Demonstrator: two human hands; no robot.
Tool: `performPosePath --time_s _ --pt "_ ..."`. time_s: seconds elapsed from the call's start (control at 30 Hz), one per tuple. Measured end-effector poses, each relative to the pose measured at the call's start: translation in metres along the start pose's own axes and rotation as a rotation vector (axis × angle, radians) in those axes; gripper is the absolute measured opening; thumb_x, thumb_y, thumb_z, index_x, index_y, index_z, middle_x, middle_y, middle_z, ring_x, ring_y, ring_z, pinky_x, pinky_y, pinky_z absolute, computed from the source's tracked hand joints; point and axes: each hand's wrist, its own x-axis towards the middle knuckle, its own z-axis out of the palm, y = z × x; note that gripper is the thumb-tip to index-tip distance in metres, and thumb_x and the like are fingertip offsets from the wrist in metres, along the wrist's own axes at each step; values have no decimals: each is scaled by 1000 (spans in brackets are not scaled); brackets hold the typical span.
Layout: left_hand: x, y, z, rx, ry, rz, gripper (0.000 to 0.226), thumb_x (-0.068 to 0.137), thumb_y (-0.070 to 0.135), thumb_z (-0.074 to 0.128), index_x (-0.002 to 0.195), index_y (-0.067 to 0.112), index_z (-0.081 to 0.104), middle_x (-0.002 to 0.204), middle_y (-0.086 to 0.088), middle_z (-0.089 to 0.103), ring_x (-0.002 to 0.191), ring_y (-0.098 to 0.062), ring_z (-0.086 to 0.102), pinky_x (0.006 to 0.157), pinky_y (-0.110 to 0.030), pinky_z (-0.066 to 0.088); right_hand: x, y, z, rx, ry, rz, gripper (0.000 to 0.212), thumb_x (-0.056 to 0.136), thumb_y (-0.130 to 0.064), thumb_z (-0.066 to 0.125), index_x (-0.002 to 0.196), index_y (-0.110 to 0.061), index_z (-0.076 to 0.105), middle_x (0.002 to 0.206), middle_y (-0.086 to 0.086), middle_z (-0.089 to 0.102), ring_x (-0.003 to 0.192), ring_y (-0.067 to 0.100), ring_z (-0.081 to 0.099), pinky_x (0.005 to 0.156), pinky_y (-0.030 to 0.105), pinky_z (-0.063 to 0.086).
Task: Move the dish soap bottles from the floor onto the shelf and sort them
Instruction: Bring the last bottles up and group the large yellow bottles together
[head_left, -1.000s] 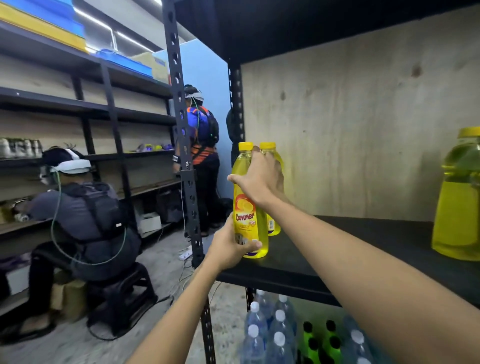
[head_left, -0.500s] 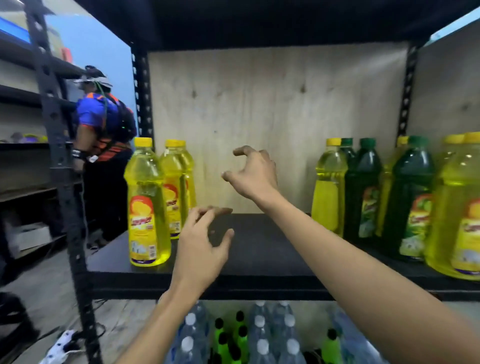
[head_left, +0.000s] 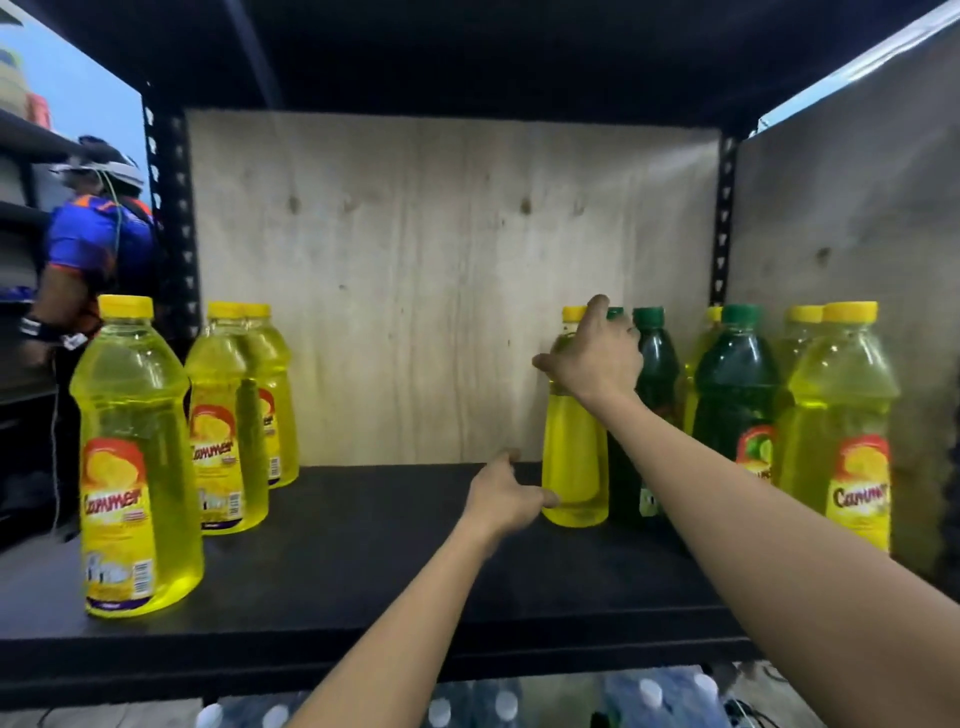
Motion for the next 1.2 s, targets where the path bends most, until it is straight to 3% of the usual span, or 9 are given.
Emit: performPosePath --time_s 0.13,0.2,0.3,0.47,0.6,0.73,0.93,1.07,1.2 --pt "8 -14 -10 -19 -34 9 105 67 24 90 152 25 29 153 -4 40 137 -22 44 108 -36 44 11 13 -4 293 -86 6 90 61 -36 92 134 -8 48 124 15 61 116 35 58 90 40 52" --pt "10 -20 -18 -25 -53 37 118 59 27 94 154 27 26 155 -2 38 139 -22 41 110 -41 43 17 25 -12 614 -291 18 90 59 -18 95 137 -12 51 123 10 65 113 28 62 87 37 56" --pt "10 -23 -29 5 -66 109 131 46 43 96 154 30 24 154 4 40 140 -18 41 113 -44 40 19 37 -22 971 -691 -84 75 72 15 76 139 -9 52 129 13 67 117 27 65 89 30 56" --pt "9 -21 -32 -53 52 194 92 60 31 94 138 27 45 121 9 63 112 -12 62 95 -30 52 13 38 -26 1181 -993 -199 68 81 26 53 141 -6 53 137 15 61 123 28 61 104 41 48" --pt "5 -27 -23 -46 229 213 83 61 40 92 132 29 50 110 12 66 105 -11 65 94 -34 55 -5 15 -12 923 -750 -148 63 74 -4 84 131 -15 62 120 9 70 104 19 70 91 33 58" --pt "9 -30 -32 -60 342 170 78 66 35 90 132 26 49 105 13 61 100 -9 60 95 -33 52 -11 -17 9 762 -567 -205 66 70 -17 90 129 -20 61 105 -6 66 91 7 63 71 20 50" --pt "48 -59 -103 52 342 114 84 66 30 91 136 21 47 114 5 61 117 -22 60 99 -38 49 0 -68 78 743 -495 -218 69 66 -25 92 128 -16 64 117 2 70 107 18 67 93 35 56" --pt "79 -79 -134 84 403 63 91 68 27 89 142 15 38 133 -6 59 124 -28 57 99 -39 46 8 -104 119 742 -485 -262 68 73 -25 88 134 -13 60 126 4 66 115 20 62 96 31 51" --pt "100 -92 -144 71 394 24 93 71 30 87 145 15 32 137 -6 57 123 -27 57 101 -40 48 17 -128 151 718 -463 -268 57 80 -23 82 131 -10 61 130 12 65 123 29 59 102 38 48"
